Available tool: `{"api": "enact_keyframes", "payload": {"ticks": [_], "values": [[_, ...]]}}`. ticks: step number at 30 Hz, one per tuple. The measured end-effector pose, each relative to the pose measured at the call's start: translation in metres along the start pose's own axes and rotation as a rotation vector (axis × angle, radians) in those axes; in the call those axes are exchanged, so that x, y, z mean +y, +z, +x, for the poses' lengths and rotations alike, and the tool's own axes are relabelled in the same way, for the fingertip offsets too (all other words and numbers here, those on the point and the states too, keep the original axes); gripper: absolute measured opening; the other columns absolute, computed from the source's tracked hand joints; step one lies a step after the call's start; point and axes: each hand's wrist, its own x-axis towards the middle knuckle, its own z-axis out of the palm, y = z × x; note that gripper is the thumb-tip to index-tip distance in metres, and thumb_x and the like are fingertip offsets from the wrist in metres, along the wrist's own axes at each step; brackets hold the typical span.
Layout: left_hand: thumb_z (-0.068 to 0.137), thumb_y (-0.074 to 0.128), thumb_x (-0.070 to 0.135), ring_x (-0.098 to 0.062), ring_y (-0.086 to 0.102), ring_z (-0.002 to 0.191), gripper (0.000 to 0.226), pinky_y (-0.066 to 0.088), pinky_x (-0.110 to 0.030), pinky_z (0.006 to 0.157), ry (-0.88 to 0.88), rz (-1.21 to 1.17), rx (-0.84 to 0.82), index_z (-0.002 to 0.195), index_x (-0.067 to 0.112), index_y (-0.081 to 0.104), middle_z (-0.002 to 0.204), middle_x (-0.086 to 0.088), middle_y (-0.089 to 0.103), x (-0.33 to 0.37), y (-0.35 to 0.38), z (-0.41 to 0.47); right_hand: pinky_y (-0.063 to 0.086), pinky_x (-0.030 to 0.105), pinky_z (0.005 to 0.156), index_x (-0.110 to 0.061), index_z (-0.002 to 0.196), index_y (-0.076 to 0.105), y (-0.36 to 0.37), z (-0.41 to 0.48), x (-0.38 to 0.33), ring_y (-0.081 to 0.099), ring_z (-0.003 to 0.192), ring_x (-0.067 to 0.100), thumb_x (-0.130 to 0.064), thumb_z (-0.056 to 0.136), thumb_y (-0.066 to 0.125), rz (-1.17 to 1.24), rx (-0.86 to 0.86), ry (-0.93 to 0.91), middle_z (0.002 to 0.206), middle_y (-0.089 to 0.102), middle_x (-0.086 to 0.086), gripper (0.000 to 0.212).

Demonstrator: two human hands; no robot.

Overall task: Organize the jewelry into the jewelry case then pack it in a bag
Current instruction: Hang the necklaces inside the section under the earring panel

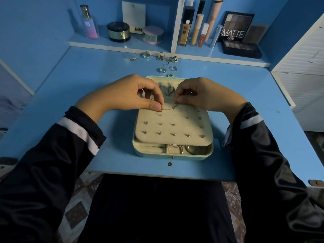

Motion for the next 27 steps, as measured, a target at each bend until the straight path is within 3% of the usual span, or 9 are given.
{"api": "enact_keyframes", "payload": {"ticks": [2, 4, 7, 9, 12, 17, 21, 27], "values": [[0.071, 0.075, 0.04, -0.023, 0.055, 0.076, 0.016, 0.042, -0.032, 0.069, -0.006, -0.021, 0.028, 0.083, 0.031, 0.072, 0.083, 0.013, 0.07, -0.002, -0.001, 0.003, 0.042, 0.007, 0.067, -0.02, 0.088, 0.068, -0.001, 0.001, -0.002, 0.056, 0.069, -0.003, -0.011, 0.091, 0.064, 0.013, 0.013, 0.004, 0.083, 0.067, -0.009, 0.01], [0.077, 0.077, 0.028, -0.028, 0.055, 0.075, 0.009, 0.042, -0.032, 0.068, -0.007, -0.058, 0.076, 0.083, 0.029, 0.07, 0.08, 0.014, 0.07, -0.004, -0.002, 0.007, 0.04, 0.006, 0.061, -0.013, 0.092, 0.07, -0.003, 0.003, -0.003, 0.055, 0.062, -0.006, -0.009, 0.091, 0.063, 0.046, 0.044, 0.013, 0.078, 0.066, -0.011, 0.007], [0.082, 0.076, 0.016, -0.01, 0.053, 0.071, 0.013, 0.042, -0.026, 0.068, 0.007, -0.101, 0.153, 0.083, 0.027, 0.068, 0.078, 0.014, 0.067, -0.008, -0.004, 0.015, 0.041, 0.008, 0.064, -0.012, 0.096, 0.071, -0.008, 0.008, -0.003, 0.056, 0.064, 0.0, -0.011, 0.091, 0.065, 0.076, 0.095, -0.003, 0.078, 0.066, -0.014, 0.008], [0.084, 0.074, 0.014, -0.006, 0.053, 0.073, 0.015, 0.044, -0.028, 0.071, 0.016, -0.121, 0.207, 0.084, 0.027, 0.067, 0.081, 0.014, 0.066, -0.01, -0.005, 0.021, 0.041, 0.008, 0.064, -0.014, 0.097, 0.071, -0.01, 0.012, -0.004, 0.053, 0.064, 0.0, -0.013, 0.089, 0.068, 0.106, 0.122, -0.017, 0.075, 0.065, -0.019, 0.009], [0.087, 0.072, 0.014, -0.008, 0.055, 0.078, 0.016, 0.048, -0.034, 0.079, 0.037, -0.157, 0.302, 0.086, 0.028, 0.065, 0.084, 0.018, 0.067, -0.014, -0.008, 0.029, 0.041, 0.009, 0.064, -0.017, 0.098, 0.071, -0.013, 0.019, -0.007, 0.052, 0.064, -0.002, -0.017, 0.086, 0.072, 0.159, 0.173, -0.039, 0.077, 0.064, -0.019, 0.012], [0.089, 0.07, 0.009, -0.011, 0.059, 0.084, 0.016, 0.051, -0.028, 0.083, 0.09, -0.193, 0.415, 0.088, 0.025, 0.065, 0.09, 0.008, 0.066, -0.015, -0.009, 0.042, 0.036, 0.007, 0.057, -0.021, 0.096, 0.072, -0.014, 0.033, -0.01, 0.046, 0.056, -0.003, -0.022, 0.082, 0.077, 0.163, 0.269, -0.063, 0.065, 0.059, -0.033, 0.015], [0.09, 0.069, 0.008, -0.003, 0.059, 0.083, 0.015, 0.05, -0.02, 0.081, 0.094, -0.25, 0.465, 0.088, 0.023, 0.066, 0.087, 0.009, 0.065, -0.015, -0.009, 0.048, 0.037, 0.01, 0.055, -0.017, 0.093, 0.073, -0.011, 0.043, -0.008, 0.045, 0.054, -0.002, -0.025, 0.078, 0.08, 0.182, 0.355, -0.038, 0.064, 0.062, -0.026, 0.018], [0.09, 0.069, 0.01, -0.007, 0.061, 0.085, 0.013, 0.05, -0.023, 0.083, 0.067, -0.287, 0.48, 0.088, 0.023, 0.067, 0.089, 0.009, 0.067, -0.021, -0.008, 0.052, 0.032, 0.013, 0.048, -0.014, 0.084, 0.073, -0.006, 0.049, -0.006, 0.038, 0.046, 0.004, -0.019, 0.083, 0.076, 0.249, 0.405, -0.037, 0.051, 0.056, -0.024, 0.006]]}}
